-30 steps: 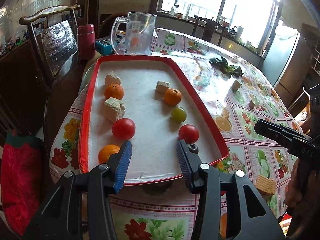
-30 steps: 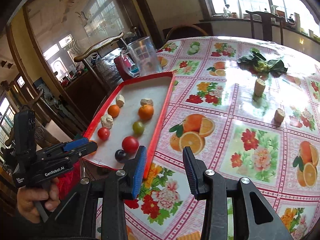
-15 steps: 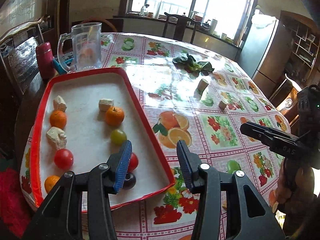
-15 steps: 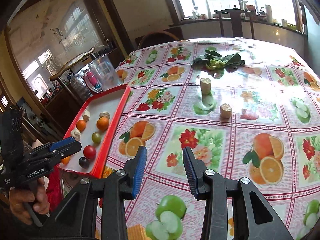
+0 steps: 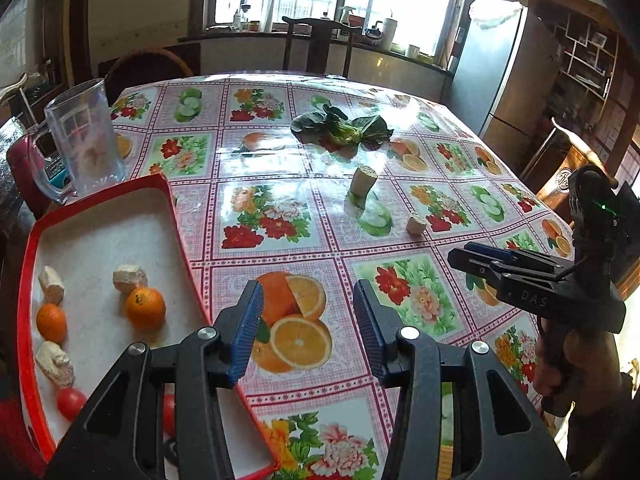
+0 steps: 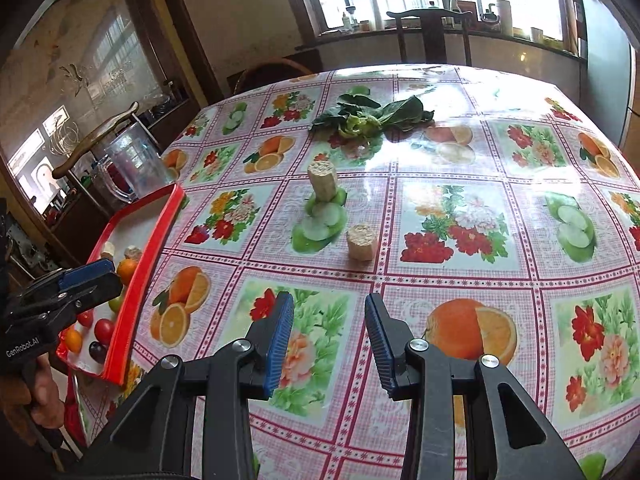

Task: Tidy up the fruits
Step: 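Move both open tools back toward the last beige root pieces, then grasp a beige root piece with the left tool while the right grasps another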

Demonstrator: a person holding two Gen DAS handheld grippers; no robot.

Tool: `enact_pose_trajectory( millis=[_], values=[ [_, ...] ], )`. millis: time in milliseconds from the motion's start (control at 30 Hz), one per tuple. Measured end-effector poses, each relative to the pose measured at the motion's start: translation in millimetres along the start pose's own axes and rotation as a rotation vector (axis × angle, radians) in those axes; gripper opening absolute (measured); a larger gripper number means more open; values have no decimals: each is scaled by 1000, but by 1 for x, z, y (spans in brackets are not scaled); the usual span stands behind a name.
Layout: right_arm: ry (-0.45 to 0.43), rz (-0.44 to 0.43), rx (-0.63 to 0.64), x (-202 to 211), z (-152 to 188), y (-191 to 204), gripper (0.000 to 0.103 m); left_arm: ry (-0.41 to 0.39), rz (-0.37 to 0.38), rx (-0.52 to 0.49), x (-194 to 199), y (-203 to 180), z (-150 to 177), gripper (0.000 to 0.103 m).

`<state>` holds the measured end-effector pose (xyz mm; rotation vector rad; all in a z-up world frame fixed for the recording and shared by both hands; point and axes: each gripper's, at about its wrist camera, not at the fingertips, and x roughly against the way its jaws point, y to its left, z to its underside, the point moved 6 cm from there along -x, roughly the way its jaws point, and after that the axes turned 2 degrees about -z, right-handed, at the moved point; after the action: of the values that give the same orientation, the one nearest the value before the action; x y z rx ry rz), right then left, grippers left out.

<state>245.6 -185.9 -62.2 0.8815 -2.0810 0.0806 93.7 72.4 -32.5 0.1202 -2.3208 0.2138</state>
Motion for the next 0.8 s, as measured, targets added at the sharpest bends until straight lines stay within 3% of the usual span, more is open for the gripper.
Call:
enact_pose_trajectory(
  millis=[400,467,800],
  values=[
    [46,40,15,-56,-32,-22,34,87,51,-35,-91,-33,-55,45],
    [43,26,11,-53,-33,-25,24,102,53,-41,-107,-42,-60,45],
    [-3,-42,-73,-16,-12,-38,23,148,54,-83,-172,-78,-76,44]
  ],
)
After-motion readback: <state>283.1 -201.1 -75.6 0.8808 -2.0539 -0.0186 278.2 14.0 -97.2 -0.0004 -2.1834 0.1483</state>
